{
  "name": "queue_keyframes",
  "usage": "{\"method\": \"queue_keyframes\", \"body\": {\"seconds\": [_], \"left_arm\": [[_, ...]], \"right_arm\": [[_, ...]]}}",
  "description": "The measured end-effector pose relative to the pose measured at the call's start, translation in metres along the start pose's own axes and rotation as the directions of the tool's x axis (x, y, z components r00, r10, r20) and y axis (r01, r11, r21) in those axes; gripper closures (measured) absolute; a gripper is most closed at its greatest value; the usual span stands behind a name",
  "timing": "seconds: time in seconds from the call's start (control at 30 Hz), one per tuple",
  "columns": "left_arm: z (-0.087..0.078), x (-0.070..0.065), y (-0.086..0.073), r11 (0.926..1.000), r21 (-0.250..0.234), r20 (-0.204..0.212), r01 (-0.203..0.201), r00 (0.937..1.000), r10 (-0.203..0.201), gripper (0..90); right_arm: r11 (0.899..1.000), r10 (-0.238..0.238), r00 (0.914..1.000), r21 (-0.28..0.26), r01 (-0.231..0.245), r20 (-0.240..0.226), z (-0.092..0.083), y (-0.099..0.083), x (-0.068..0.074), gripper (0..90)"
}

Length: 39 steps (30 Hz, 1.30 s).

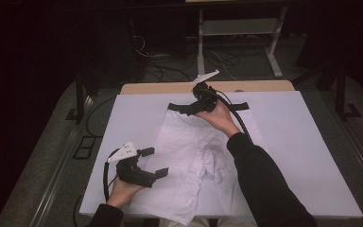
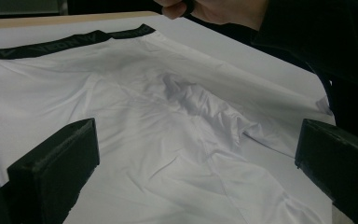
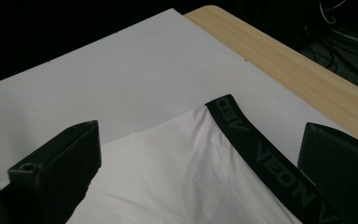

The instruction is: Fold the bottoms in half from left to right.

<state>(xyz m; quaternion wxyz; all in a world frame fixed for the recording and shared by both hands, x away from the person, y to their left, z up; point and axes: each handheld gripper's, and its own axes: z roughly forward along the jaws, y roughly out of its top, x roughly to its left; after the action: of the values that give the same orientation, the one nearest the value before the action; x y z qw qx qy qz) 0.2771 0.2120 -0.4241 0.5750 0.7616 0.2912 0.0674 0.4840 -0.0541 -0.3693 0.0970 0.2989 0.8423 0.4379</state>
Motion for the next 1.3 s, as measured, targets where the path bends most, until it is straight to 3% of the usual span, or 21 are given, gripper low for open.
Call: {"method": "queue_keyframes", "body": {"seconds": [0.83, 1.0, 1.3], "left_arm": [[0.000, 0.001, 0.001, 0.9999, -0.011, 0.004, 0.011, 0.9999, -0.011, 0.0], [-0.001, 0.001, 0.001, 0.9998, -0.017, 0.006, 0.013, 0.9999, -0.012, 0.0], [0.000, 0.001, 0.002, 0.9997, -0.021, 0.009, 0.013, 0.9999, -0.013, 0.0]], "right_arm": [[1.000, 0.007, 0.9999, 0.025, -0.007, -0.016, 0.065, -0.002, 0.013, 0.0], [1.000, -0.004, 1.0000, 0.025, 0.004, -0.005, 0.075, -0.001, 0.016, 0.0], [0.999, 0.040, 0.9986, 0.014, -0.041, 0.035, 0.093, -0.008, 0.009, 5.6]]}}
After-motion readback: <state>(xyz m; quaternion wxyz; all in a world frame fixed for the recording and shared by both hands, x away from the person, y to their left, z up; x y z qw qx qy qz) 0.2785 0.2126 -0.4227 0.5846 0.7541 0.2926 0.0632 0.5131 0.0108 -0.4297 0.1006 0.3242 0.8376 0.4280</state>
